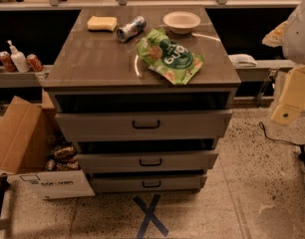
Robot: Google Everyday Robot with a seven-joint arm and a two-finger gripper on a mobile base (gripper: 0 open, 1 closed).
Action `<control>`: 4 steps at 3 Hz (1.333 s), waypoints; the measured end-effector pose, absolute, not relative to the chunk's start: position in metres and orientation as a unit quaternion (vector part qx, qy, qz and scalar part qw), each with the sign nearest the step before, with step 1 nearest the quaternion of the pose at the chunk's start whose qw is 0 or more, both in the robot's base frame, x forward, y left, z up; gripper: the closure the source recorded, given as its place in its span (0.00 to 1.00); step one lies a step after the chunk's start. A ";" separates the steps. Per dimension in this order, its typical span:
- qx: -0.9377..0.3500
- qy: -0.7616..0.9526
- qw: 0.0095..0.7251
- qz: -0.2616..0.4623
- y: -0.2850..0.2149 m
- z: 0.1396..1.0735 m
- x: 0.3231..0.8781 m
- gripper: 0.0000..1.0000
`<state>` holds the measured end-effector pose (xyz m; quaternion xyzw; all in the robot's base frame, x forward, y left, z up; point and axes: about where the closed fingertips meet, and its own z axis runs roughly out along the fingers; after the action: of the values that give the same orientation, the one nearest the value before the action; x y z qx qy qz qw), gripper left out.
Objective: Open top drawer
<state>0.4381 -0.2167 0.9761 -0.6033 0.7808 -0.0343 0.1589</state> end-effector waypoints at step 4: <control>-0.667 0.717 0.205 -0.008 -0.170 0.850 0.468 0.00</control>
Offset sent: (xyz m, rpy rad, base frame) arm 0.0077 0.0010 -0.0327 0.0264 -0.0684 0.0436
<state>0.4684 -0.1701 0.8496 -0.6666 0.7167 -0.0075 0.2047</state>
